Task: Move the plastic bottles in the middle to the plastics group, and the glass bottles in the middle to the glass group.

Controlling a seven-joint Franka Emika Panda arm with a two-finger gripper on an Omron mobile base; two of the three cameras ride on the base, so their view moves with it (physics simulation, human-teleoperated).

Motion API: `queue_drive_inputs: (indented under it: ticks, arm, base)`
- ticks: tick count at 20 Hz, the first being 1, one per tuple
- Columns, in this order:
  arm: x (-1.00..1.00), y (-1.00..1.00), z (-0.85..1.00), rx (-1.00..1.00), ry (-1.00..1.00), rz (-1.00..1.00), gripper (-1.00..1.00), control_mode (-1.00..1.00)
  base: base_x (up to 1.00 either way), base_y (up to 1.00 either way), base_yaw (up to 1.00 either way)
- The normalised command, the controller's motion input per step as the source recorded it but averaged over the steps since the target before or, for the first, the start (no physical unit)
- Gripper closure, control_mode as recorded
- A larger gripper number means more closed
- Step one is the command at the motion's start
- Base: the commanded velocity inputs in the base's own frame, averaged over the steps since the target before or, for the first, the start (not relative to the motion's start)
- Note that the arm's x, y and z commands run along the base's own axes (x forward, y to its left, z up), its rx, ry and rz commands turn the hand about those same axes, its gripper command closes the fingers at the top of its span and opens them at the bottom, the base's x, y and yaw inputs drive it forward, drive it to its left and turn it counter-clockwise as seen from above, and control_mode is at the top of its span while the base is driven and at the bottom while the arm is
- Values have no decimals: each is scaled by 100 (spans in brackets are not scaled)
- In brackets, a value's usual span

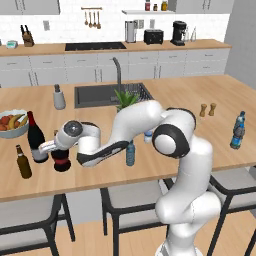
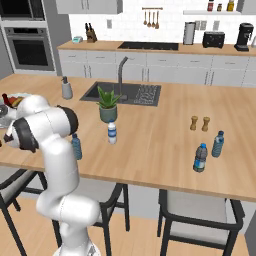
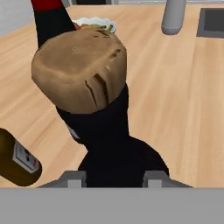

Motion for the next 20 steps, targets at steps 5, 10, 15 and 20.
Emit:
queue_drive_inputs:
  ticks: [5,10,15,20]
  arm:
    - [1,13,-17,0,0,0,100,-100]
    - [0,-21,0,5,1,-2,100,-100]
    - [8,-14,0,3,1,0,100,-100]
    - [1,-1,-11,1,13,-1,100,-100]
  base:
    - [0,0,0]
    - [0,0,0]
    - [0,0,0]
    - [0,0,0]
